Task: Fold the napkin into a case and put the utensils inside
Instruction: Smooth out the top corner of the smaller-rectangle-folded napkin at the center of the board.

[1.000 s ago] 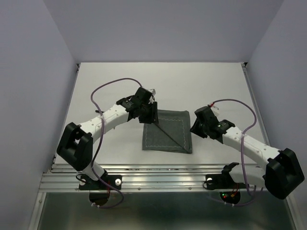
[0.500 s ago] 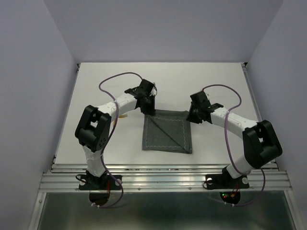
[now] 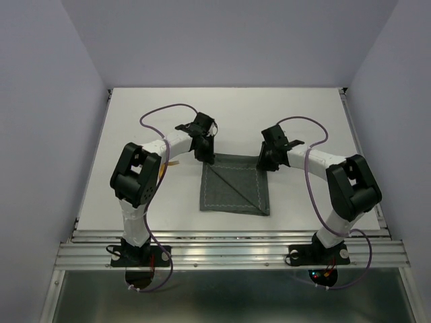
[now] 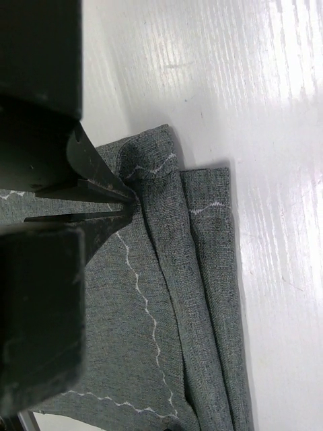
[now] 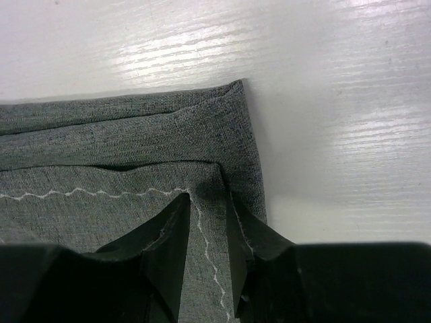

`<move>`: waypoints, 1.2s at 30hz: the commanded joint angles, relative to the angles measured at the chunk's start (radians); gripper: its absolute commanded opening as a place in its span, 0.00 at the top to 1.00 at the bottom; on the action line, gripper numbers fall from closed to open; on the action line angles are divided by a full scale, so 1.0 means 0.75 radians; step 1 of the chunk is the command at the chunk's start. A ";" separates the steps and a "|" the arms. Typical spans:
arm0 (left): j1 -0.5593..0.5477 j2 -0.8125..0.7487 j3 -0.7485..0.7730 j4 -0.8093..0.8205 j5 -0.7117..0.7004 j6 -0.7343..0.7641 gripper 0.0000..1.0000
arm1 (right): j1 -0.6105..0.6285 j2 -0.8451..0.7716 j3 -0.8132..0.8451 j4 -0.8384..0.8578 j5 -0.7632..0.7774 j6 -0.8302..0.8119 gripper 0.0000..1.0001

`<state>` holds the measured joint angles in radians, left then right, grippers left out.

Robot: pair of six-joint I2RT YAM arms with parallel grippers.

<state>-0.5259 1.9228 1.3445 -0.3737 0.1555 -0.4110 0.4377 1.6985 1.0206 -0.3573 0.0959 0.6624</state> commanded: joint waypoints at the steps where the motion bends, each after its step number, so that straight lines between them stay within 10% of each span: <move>1: 0.018 -0.005 0.013 0.020 -0.007 0.039 0.78 | -0.007 0.020 0.059 0.047 -0.003 -0.026 0.66; 12: 0.018 -0.030 0.003 0.018 -0.003 0.045 0.78 | -0.007 0.006 0.077 0.057 0.011 -0.032 0.99; 25: 0.020 -0.050 0.099 -0.040 -0.023 0.051 0.59 | -0.007 -0.039 0.122 0.080 0.101 -0.006 0.99; 36: 0.020 -0.115 0.111 -0.068 -0.064 0.041 0.47 | -0.007 -0.017 0.081 0.078 0.040 -0.057 0.65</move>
<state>-0.5148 1.9190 1.3792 -0.4000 0.1322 -0.3859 0.4377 1.6958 1.0801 -0.3286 0.1349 0.6407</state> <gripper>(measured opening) 0.528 0.338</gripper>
